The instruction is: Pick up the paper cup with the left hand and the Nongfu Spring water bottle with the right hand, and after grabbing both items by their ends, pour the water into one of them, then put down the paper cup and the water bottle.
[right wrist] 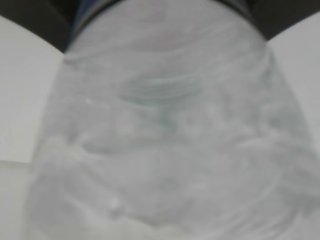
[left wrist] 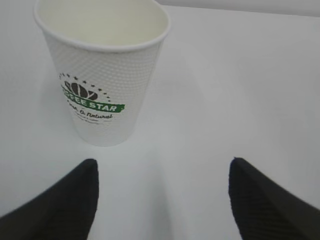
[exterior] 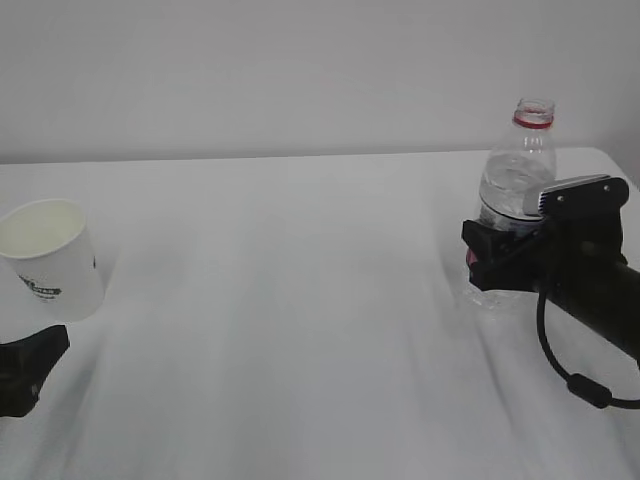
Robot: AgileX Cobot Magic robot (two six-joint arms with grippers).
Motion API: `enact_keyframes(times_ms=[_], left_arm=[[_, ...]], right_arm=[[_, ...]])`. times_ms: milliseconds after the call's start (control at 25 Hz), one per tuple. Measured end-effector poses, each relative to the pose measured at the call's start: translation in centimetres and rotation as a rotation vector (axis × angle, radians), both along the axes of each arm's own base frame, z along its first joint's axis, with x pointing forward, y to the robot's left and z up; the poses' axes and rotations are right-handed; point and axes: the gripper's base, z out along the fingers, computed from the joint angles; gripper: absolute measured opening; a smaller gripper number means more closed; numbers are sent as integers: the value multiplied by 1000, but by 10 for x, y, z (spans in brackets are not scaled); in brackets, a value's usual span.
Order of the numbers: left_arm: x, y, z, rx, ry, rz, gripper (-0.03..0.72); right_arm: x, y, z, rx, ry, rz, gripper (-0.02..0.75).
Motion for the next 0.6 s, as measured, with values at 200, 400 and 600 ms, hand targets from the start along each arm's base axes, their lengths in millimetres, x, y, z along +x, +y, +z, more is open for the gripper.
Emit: enact_keyframes(times_ms=[200, 400, 600], left_arm=[[0, 0, 0, 0, 0, 0, 586], [0, 0, 0, 0, 0, 0, 586], [0, 0, 0, 0, 0, 0, 586]], right_arm=[[-17, -3, 7, -2, 10, -2, 432], [-29, -5, 21, 3, -18, -2, 431], [-40, -7, 35, 9, -55, -2, 430]])
